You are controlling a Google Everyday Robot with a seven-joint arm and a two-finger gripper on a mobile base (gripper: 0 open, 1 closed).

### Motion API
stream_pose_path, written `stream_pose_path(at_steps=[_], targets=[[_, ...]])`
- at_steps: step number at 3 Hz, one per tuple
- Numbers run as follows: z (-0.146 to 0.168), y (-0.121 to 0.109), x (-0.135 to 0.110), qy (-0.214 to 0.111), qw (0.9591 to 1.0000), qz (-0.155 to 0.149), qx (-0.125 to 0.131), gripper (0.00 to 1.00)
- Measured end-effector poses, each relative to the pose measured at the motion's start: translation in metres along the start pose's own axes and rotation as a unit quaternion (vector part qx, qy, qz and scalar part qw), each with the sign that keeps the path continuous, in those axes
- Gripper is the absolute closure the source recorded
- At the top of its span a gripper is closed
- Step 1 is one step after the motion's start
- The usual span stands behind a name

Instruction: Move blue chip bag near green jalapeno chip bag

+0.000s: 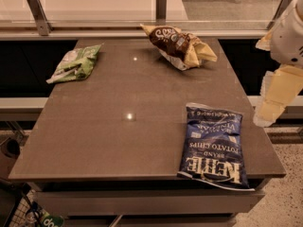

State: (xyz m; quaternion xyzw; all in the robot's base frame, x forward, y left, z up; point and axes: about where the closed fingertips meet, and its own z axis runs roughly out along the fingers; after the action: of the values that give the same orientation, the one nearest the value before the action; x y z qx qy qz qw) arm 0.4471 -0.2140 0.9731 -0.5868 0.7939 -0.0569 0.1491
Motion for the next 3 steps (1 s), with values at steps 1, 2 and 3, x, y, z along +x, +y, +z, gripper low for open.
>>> stream_pose_path(at_steps=[1, 2, 3], targets=[[0.023, -0.008, -0.006, 0.046, 0.9988, 0.018, 0.0, 0.0], [0.052, -0.015, -0.006, 0.069, 0.9969, 0.036, -0.007, 0.0], [0.086, -0.012, -0.005, 0.065, 0.9963, 0.047, -0.029, 0.0]])
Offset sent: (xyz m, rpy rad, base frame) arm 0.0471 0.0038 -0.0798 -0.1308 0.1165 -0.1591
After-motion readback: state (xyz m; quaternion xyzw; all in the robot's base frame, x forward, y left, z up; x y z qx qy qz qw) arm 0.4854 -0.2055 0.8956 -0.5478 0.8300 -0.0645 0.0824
